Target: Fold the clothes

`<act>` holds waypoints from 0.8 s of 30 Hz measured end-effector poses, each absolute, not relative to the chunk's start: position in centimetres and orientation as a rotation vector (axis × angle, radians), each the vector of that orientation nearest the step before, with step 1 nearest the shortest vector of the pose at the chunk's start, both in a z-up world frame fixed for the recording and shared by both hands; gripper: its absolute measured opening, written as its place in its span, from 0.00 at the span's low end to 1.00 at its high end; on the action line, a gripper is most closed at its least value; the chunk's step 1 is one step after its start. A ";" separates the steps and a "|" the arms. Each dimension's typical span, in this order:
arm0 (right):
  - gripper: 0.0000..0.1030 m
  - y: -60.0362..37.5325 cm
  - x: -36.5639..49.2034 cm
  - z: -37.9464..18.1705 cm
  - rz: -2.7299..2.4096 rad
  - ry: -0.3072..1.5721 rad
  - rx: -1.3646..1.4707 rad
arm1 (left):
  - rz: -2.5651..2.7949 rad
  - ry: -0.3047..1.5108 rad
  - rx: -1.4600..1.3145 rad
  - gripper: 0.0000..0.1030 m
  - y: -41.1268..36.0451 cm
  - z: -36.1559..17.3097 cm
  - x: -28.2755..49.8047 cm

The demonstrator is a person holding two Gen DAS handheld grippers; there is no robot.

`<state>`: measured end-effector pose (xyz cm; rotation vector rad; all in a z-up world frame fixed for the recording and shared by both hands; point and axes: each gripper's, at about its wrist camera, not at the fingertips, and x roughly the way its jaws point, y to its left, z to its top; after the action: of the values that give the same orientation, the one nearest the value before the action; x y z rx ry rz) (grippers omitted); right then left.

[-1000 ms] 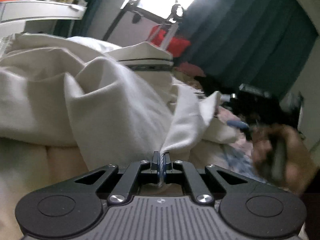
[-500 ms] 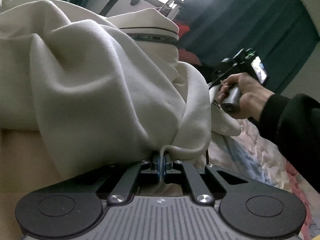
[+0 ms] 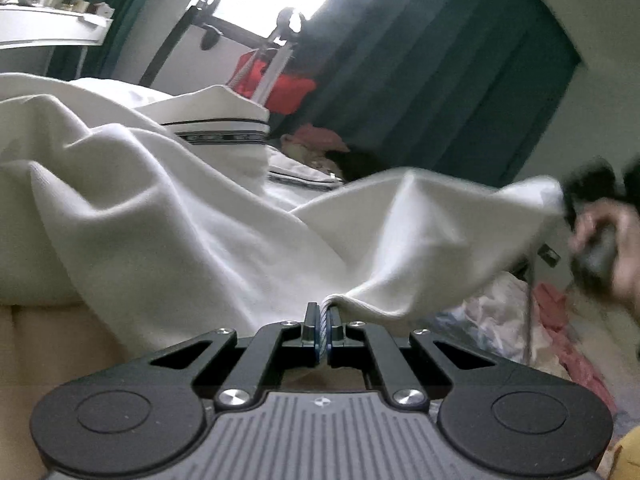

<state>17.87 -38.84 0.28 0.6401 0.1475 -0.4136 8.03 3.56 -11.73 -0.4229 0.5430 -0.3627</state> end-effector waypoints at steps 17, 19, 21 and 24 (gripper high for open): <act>0.37 -48.9 5.8 -15.5 -0.439 0.631 1.235 | -0.329 0.652 -0.137 0.03 0.6 -12.1 4.7; 0.57 -48.8 5.4 -16.3 -0.438 0.632 1.288 | -0.319 0.660 -0.138 0.04 0.5 -12.0 4.6; 0.57 -49.2 5.8 -16.8 -0.434 0.613 1.301 | -0.310 0.664 -0.135 0.04 0.4 -12.0 4.5; 0.57 -49.8 6.5 -17.4 -0.403 0.556 1.328 | -0.307 0.650 -0.124 0.04 0.3 -11.9 4.4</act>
<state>6.52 -49.84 -17.35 1.3283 0.5561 -0.4031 4.41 0.26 -11.85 -0.1239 0.6505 -0.3070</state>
